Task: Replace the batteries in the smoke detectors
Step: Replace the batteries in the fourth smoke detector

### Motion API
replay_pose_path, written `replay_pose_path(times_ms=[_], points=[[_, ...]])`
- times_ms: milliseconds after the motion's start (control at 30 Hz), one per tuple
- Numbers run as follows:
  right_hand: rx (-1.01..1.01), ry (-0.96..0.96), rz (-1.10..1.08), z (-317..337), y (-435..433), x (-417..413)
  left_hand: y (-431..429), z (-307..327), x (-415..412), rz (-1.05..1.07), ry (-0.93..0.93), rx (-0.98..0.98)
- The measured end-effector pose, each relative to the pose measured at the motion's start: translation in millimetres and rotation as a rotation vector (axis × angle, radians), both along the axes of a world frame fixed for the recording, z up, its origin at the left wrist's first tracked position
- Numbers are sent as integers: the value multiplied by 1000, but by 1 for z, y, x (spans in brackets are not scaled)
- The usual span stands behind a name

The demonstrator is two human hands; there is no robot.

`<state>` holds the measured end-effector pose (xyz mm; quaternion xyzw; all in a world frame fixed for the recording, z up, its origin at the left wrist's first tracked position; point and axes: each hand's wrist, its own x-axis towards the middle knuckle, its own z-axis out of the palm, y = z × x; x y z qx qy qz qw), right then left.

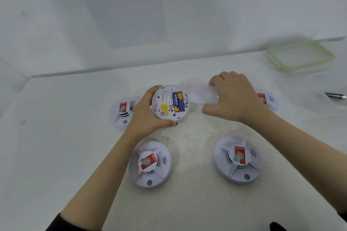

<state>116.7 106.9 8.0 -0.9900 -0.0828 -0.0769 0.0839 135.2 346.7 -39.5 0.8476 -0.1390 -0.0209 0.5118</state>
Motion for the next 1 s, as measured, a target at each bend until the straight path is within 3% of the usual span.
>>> replay_pose_path(times_ms=[133, 300, 1000], points=[[144, 46, 122, 0, 17, 0, -2, -7, 1, -43, 60, -51], [186, 89, 234, -15, 33, 6, -3, -10, 8, -93, 104, -99], [419, 227, 241, -21, 41, 18, -2, -19, 14, -112, 74, -153]])
